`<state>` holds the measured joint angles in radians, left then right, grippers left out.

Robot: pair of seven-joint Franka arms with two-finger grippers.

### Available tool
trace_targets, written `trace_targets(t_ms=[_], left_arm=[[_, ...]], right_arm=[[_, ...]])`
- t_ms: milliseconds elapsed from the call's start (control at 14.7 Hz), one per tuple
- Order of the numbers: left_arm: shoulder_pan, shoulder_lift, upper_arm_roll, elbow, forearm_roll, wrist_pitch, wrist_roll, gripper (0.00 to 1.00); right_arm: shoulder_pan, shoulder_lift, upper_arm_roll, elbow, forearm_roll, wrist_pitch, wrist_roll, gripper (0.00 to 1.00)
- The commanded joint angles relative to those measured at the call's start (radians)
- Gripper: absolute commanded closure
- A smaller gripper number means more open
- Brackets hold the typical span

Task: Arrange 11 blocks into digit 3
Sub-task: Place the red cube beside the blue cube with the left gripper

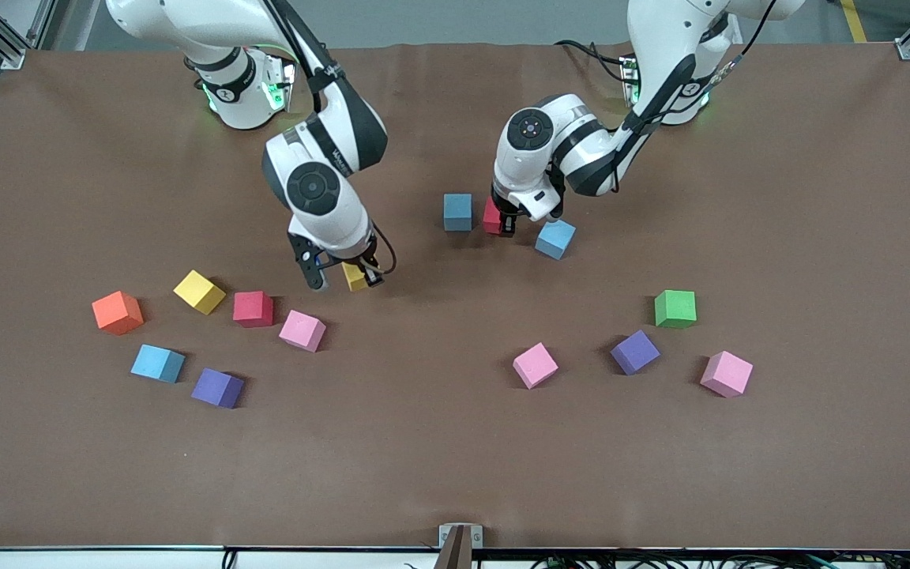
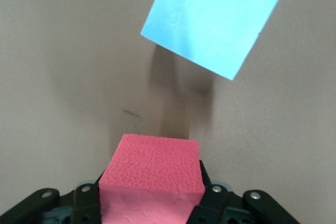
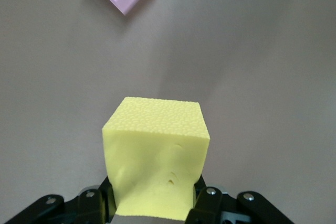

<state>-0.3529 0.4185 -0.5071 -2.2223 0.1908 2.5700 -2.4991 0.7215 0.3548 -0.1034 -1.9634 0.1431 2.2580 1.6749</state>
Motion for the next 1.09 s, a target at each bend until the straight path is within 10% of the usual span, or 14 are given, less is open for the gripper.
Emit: trace_targets(t_ms=[0,1019], left_arm=[[0.008,-0.018,-0.004,-0.02,0.001,0.021,-0.067,0.71],[-0.035,0.045,-0.005,-0.013,-0.001,0.108,-0.204,0.71]], right_arm=[[0.038,-0.079,0.002,-0.13,0.006,0.073,0.086,1.0],[0.038,-0.068,0.111,-0.264,0.295,0.299,0.097,1.0]])
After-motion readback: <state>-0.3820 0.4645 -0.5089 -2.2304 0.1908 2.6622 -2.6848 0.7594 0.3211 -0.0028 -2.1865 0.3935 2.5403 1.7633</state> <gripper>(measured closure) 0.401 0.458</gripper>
